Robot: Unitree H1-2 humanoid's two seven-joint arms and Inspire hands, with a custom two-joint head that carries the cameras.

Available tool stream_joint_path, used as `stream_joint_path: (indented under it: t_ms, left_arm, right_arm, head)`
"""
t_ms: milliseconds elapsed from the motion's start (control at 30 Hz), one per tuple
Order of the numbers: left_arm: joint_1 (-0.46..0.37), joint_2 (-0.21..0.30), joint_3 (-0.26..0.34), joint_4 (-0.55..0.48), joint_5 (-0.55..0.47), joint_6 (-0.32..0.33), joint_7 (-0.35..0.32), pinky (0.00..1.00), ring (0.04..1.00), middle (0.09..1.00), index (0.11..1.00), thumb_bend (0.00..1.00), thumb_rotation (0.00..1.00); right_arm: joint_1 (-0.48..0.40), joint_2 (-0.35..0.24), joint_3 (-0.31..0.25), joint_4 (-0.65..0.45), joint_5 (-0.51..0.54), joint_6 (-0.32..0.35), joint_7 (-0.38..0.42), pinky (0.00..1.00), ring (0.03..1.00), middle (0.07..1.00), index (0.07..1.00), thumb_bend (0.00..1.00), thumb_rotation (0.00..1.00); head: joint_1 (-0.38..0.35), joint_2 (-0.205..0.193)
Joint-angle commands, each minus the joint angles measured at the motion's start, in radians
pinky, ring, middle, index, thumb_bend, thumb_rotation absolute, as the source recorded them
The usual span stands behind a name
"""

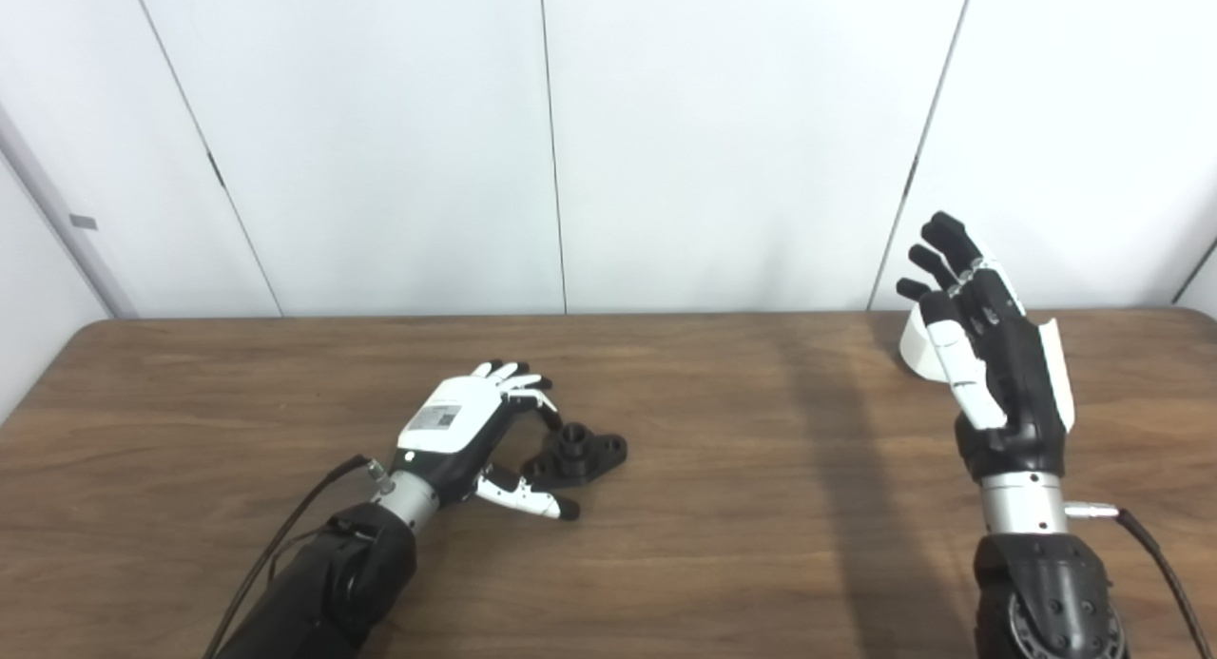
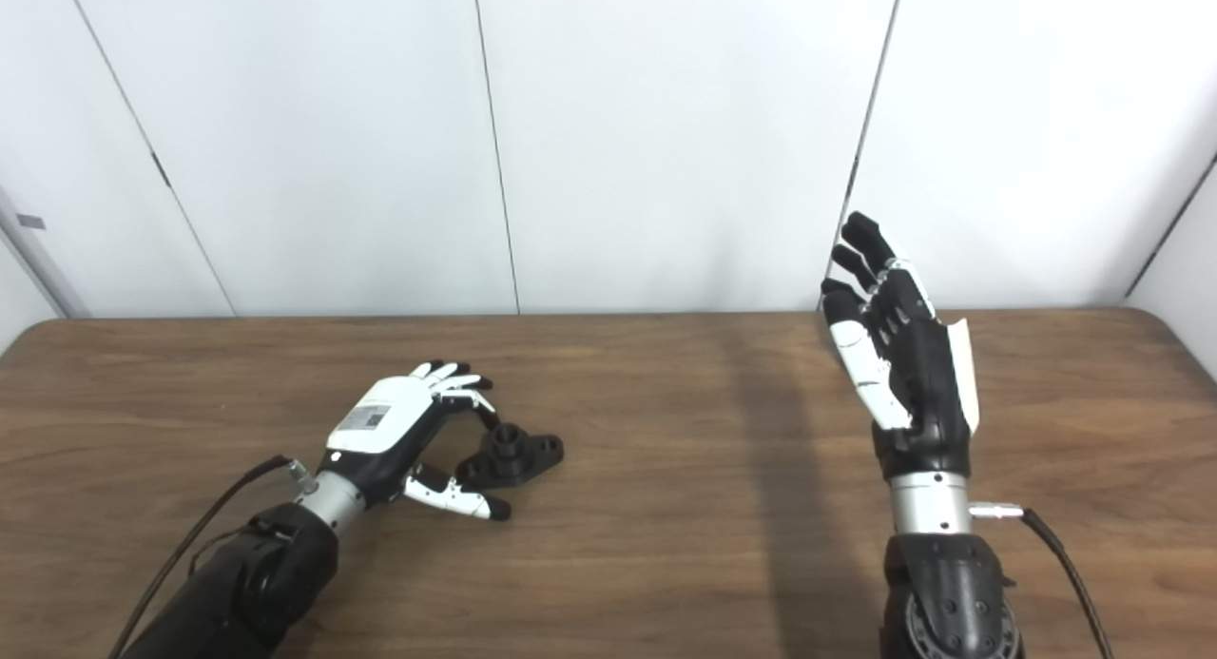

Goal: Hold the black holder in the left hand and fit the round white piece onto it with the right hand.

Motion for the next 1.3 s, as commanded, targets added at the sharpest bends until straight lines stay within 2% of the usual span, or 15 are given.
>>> stream_joint_path:
  t_ms: [0, 367, 467, 500, 533, 600, 833, 1267]
  left_arm:
    - [-0.021, -0.001, -0.009, -0.008, 0.006, -0.013, -0.001, 1.00, 0.950, 0.871, 0.622, 1.00, 0.31]
    - [-0.015, 0.000, 0.001, -0.007, 0.005, -0.042, 0.048, 1.00, 0.913, 0.802, 0.556, 1.00, 0.17]
    - [-0.014, 0.000, 0.002, -0.002, 0.003, -0.050, 0.058, 1.00, 0.900, 0.780, 0.533, 0.97, 0.13]
    - [-0.014, 0.000, 0.002, 0.000, 0.003, -0.055, 0.061, 1.00, 0.900, 0.777, 0.511, 0.75, 0.10]
    - [-0.015, 0.000, 0.001, 0.003, 0.004, -0.060, 0.068, 1.00, 0.896, 0.772, 0.499, 0.64, 0.08]
    - [-0.016, 0.000, 0.001, 0.012, 0.004, -0.071, 0.077, 0.99, 0.887, 0.761, 0.489, 0.55, 0.07]
    - [-0.018, 0.002, 0.005, 0.031, -0.001, -0.115, 0.095, 0.97, 0.879, 0.745, 0.485, 0.52, 0.06]
    - [-0.020, -0.001, 0.012, 0.047, -0.009, -0.143, 0.102, 0.98, 0.875, 0.745, 0.484, 0.52, 0.06]
  right_arm:
    - [-0.022, -0.005, -0.004, -0.031, -0.001, -0.019, -0.007, 0.78, 0.867, 0.892, 0.874, 0.40, 0.69]
    - [-0.016, -0.001, -0.003, -0.049, -0.004, -0.004, -0.008, 0.77, 0.868, 0.895, 0.878, 0.40, 0.70]
    - [-0.015, -0.001, -0.003, -0.053, -0.012, -0.004, -0.010, 0.77, 0.866, 0.893, 0.878, 0.39, 0.70]
    - [-0.014, 0.000, -0.003, -0.053, -0.014, -0.005, -0.011, 0.77, 0.866, 0.892, 0.879, 0.39, 0.70]
    - [-0.014, 0.000, -0.004, -0.052, -0.013, -0.009, -0.012, 0.77, 0.863, 0.891, 0.878, 0.39, 0.70]
    - [-0.013, 0.001, -0.004, -0.052, -0.011, -0.011, -0.013, 0.77, 0.863, 0.887, 0.872, 0.40, 0.69]
    - [-0.013, 0.001, 0.001, -0.053, -0.001, -0.017, -0.011, 0.77, 0.866, 0.889, 0.870, 0.40, 0.67]
    - [-0.014, 0.000, -0.002, -0.078, -0.017, -0.004, -0.019, 0.76, 0.862, 0.888, 0.865, 0.42, 0.70]
  head:
    - [0.004, 0.001]
    - [-0.003, 0.006]
    - [-0.004, 0.007]
    - [-0.005, 0.007]
    - [-0.005, 0.007]
    - [-0.003, 0.008]
    - [-0.007, 0.011]
    - [-0.012, 0.018]
